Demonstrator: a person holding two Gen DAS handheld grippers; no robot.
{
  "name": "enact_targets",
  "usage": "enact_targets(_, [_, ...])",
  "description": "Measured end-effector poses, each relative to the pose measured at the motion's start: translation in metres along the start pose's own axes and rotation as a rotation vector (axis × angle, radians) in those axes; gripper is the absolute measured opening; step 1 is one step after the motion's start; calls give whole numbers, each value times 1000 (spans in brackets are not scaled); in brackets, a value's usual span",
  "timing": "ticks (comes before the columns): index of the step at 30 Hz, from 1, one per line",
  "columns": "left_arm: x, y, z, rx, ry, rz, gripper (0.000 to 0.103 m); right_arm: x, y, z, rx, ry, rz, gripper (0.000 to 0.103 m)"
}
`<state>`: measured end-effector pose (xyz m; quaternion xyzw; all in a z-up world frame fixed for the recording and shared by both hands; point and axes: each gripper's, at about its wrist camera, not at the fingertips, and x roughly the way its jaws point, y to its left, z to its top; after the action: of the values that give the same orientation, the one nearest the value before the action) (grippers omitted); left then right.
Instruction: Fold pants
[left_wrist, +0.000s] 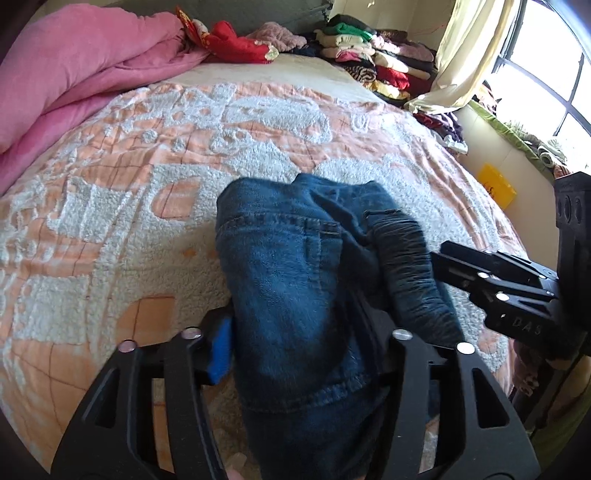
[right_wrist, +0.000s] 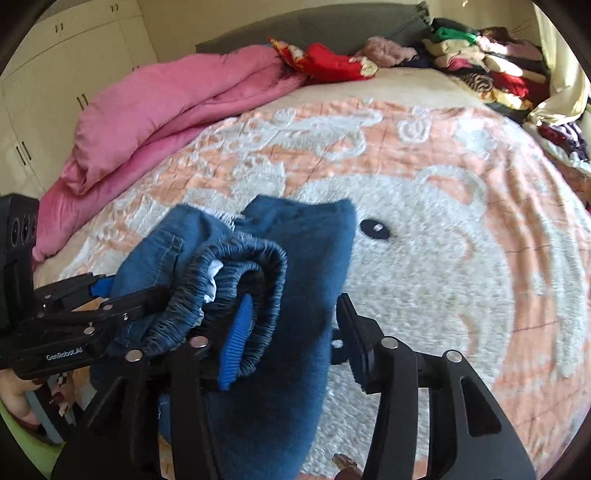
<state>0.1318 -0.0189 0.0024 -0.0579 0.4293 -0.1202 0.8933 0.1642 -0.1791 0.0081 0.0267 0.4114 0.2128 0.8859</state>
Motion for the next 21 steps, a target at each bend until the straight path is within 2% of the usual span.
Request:
enact_targets(2, [-10, -2, 0, 2, -24, -2, 66, -17, 0, 0, -1, -40, 1, 69])
enact_targets(3, [-17, -4, -1, 4, -38, -1, 69, -25, 2, 0, -8, -58, -2, 78])
enact_targets(5, [-31, -8, -3, 9, -64, 2, 81, -46, 6, -3, -28, -103, -30, 90])
enact_targets(8, [-50, -13, -10, 15, -89, 12, 93, -72, 11, -10, -45, -144, -44, 93])
enact_targets(13, [-68, -21, -24, 15, -82, 33, 93, -100, 15, -28, -64, -158, -82, 94])
enact_targets(14, [-72, -21, -28, 8, -78, 28, 93, -104, 16, -31, -65, -155, -86, 98])
enact_targets(21, [-82, -22, -48, -10, -53, 35, 93, -117, 28, -53, -83, -121, -115, 98])
